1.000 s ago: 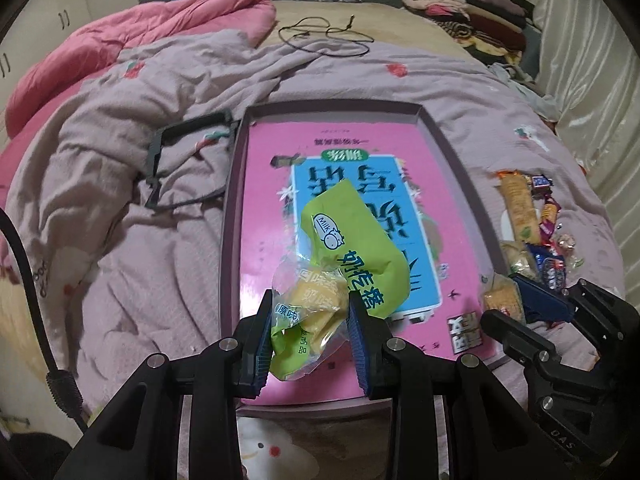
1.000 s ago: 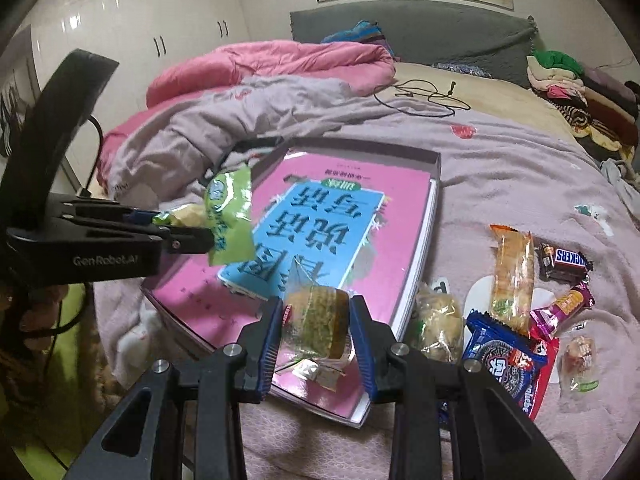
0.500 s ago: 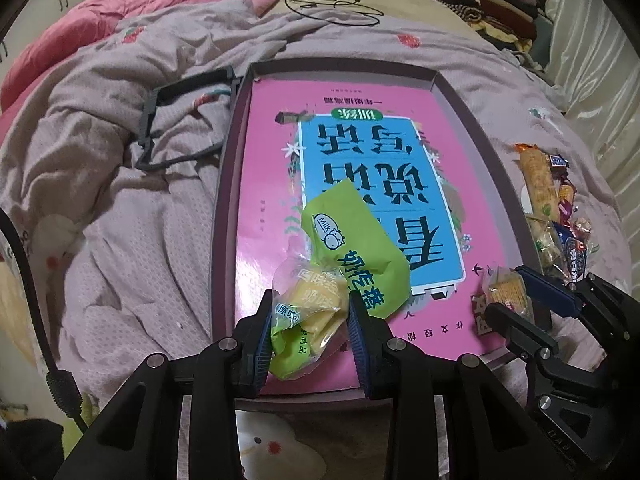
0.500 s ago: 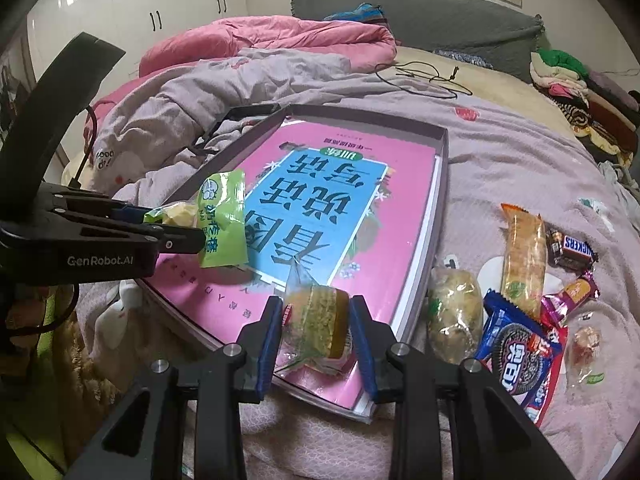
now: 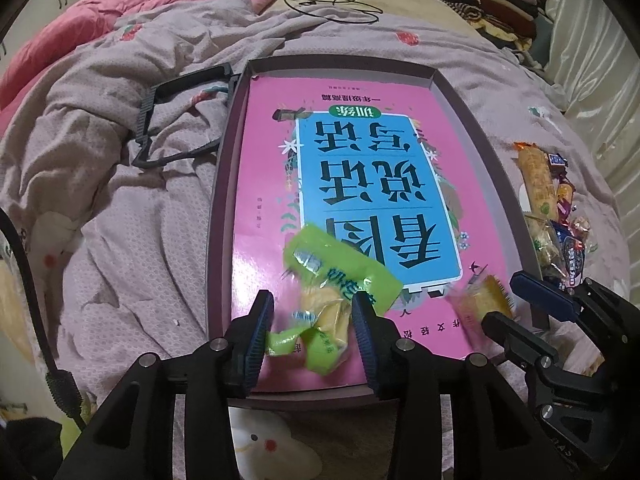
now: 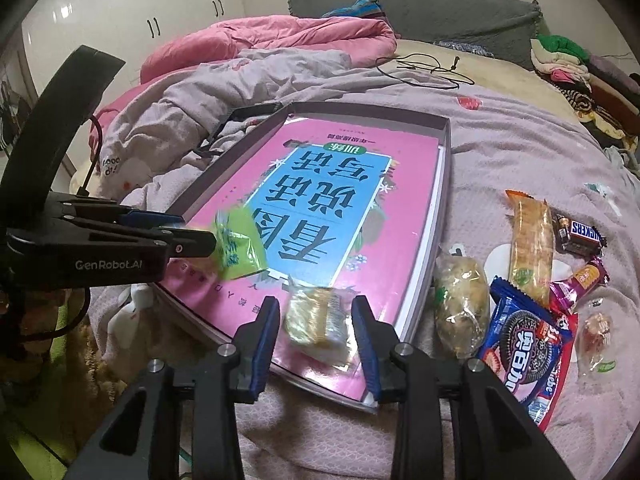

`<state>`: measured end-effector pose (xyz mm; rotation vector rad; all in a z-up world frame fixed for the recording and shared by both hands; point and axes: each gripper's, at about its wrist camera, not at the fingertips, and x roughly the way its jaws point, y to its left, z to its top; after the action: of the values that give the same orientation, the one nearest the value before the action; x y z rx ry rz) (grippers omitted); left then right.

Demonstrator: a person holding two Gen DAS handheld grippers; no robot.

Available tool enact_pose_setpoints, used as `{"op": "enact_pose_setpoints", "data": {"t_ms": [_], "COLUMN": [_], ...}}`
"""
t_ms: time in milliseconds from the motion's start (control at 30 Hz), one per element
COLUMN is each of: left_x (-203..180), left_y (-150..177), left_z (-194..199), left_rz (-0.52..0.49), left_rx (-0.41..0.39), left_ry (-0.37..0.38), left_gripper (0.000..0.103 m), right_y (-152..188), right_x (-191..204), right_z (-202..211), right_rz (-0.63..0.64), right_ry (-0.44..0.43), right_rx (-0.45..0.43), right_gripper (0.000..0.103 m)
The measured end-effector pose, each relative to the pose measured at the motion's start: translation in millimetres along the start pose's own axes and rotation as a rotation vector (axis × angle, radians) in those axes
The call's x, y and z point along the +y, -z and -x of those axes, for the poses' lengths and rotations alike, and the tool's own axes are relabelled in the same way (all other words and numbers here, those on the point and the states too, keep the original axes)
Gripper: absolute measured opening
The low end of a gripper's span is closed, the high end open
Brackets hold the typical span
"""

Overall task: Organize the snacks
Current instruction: 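Open the left tool over the tray while the right tool releases the cake packet, then move both open tools back over the remaining snack pile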

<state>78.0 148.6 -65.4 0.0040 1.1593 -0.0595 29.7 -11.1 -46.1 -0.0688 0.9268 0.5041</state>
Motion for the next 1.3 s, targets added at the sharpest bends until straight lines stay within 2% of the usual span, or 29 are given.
{"op": "enact_pose_setpoints", "data": {"t_ms": [100, 200, 433, 500, 567, 1300], "left_x": [0, -1, -6, -8, -10, -48], "left_y": [-1, -2, -4, -5, -4, -6], "left_z": [6, 11, 25, 29, 32, 60], "left_rz": [-0.001, -0.001, -0.008, -0.009, -0.012, -0.079], "left_rx": [-0.015, -0.027, -0.064, -0.074, -0.085, -0.133], "left_ry": [0.000, 0.003, 0.015, 0.021, 0.023, 0.079], "left_gripper": [0.045, 0.052, 0.059, 0.067, 0.071, 0.071], "right_y": [0, 0, -1, -2, -1, 12], "right_x": [-1, -3, -17, -21, -26, -71], "right_z": [6, 10, 24, 27, 32, 74], "right_rz": [-0.007, -0.016, -0.061, -0.073, -0.088, -0.200], "right_ry": [-0.007, -0.006, 0.012, 0.021, 0.029, 0.104], "right_rx": [-0.015, -0.029, -0.064, -0.074, -0.085, -0.162], "right_gripper": [0.045, 0.046, 0.050, 0.052, 0.054, 0.056]}}
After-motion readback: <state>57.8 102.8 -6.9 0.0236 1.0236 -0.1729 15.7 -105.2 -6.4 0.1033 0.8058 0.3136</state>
